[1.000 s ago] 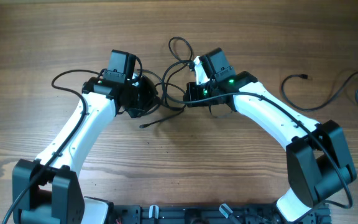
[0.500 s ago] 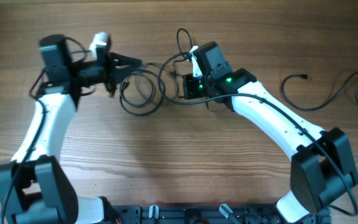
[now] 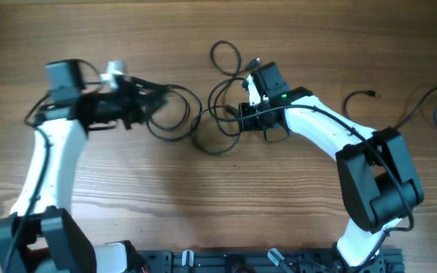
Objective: Untangle cables
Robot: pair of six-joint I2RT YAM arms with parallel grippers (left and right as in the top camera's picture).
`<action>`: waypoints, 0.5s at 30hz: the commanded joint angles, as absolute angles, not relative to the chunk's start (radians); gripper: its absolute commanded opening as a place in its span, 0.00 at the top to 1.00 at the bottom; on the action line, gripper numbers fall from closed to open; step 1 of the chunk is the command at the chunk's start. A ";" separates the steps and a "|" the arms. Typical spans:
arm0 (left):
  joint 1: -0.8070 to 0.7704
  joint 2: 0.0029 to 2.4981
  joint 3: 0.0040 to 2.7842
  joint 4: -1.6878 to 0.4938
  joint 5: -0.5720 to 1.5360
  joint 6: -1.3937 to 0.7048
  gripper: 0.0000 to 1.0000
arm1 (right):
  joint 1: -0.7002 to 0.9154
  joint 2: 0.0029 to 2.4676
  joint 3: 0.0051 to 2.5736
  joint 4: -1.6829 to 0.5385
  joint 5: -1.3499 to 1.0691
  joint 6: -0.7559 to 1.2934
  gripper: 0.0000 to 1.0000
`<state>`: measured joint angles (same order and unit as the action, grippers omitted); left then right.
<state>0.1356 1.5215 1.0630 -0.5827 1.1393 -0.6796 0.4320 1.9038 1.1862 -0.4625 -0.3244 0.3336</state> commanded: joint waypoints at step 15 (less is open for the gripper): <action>-0.179 1.511 1.057 -0.776 0.928 -0.664 0.22 | 0.274 1.816 1.217 -0.244 -0.848 0.804 0.96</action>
